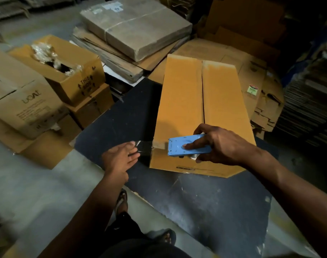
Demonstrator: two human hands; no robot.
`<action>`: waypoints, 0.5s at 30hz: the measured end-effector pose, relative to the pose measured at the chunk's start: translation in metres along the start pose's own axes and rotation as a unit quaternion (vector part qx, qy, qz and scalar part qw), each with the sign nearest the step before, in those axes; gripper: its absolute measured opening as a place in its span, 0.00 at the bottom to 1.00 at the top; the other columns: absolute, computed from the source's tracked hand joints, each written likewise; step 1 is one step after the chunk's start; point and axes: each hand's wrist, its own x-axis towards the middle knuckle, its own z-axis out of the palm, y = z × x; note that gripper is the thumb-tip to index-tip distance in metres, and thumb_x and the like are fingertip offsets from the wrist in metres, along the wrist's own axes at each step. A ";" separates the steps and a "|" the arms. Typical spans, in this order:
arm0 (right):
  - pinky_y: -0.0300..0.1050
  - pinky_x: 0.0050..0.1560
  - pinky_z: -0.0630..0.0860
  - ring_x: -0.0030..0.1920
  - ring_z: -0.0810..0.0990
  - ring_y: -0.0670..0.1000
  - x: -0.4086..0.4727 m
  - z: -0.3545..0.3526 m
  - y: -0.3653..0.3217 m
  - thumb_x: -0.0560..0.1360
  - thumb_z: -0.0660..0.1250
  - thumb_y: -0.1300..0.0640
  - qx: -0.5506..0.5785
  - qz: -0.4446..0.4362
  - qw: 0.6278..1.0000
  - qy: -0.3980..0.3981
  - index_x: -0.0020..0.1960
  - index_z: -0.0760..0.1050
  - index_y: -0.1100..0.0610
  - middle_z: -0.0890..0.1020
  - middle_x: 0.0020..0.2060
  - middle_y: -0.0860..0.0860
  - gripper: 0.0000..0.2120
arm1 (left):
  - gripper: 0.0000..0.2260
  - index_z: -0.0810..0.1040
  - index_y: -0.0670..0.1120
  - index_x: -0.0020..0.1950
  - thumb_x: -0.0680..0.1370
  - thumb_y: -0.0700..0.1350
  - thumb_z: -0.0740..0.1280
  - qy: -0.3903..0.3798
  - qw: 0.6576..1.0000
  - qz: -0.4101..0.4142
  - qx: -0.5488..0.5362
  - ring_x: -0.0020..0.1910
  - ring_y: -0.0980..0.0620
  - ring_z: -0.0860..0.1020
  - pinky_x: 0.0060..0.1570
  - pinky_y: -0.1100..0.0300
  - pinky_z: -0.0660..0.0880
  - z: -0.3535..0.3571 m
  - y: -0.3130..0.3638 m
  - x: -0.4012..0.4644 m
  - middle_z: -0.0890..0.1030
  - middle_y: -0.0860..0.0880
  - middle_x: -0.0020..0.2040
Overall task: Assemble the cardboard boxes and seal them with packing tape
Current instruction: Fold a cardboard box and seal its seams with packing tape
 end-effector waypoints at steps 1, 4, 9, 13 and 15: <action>0.45 0.49 0.80 0.57 0.76 0.47 0.001 -0.001 0.000 0.75 0.76 0.44 0.000 0.004 1.000 -0.004 0.70 0.71 0.30 0.71 0.64 0.44 0.27 | 0.13 0.84 0.42 0.57 0.75 0.45 0.78 0.001 1.000 -0.008 0.003 0.46 0.46 0.87 0.50 0.51 0.84 0.001 -0.002 0.001 0.87 0.43 0.48; 0.47 0.49 0.80 0.56 0.76 0.46 0.003 -0.003 -0.001 0.75 0.76 0.44 0.002 0.009 1.000 -0.006 0.69 0.72 0.29 0.72 0.63 0.44 0.26 | 0.17 0.84 0.43 0.56 0.71 0.48 0.82 -0.006 1.000 -0.024 0.020 0.46 0.48 0.85 0.50 0.50 0.85 0.005 -0.007 0.004 0.85 0.44 0.47; 0.41 0.46 0.77 0.53 0.76 0.44 0.008 0.000 -0.002 0.74 0.77 0.43 0.002 0.011 1.000 -0.007 0.68 0.73 0.28 0.71 0.61 0.41 0.27 | 0.12 0.83 0.43 0.53 0.74 0.46 0.79 0.006 0.999 -0.008 0.037 0.42 0.51 0.82 0.47 0.52 0.85 0.008 -0.011 0.008 0.84 0.45 0.45; 0.44 0.47 0.78 0.53 0.77 0.45 0.009 -0.001 -0.002 0.73 0.77 0.43 0.014 0.020 1.000 -0.012 0.67 0.73 0.28 0.71 0.61 0.41 0.26 | 0.10 0.81 0.45 0.52 0.77 0.48 0.77 0.016 0.997 0.016 0.072 0.39 0.51 0.79 0.44 0.52 0.85 0.011 -0.013 0.010 0.83 0.45 0.48; 0.44 0.46 0.78 0.52 0.76 0.45 0.010 -0.002 -0.003 0.74 0.77 0.43 0.014 0.022 1.000 -0.013 0.67 0.74 0.28 0.72 0.61 0.41 0.25 | 0.11 0.80 0.45 0.53 0.78 0.50 0.76 0.015 0.993 0.026 0.111 0.39 0.51 0.79 0.43 0.51 0.85 0.011 -0.014 0.012 0.82 0.45 0.49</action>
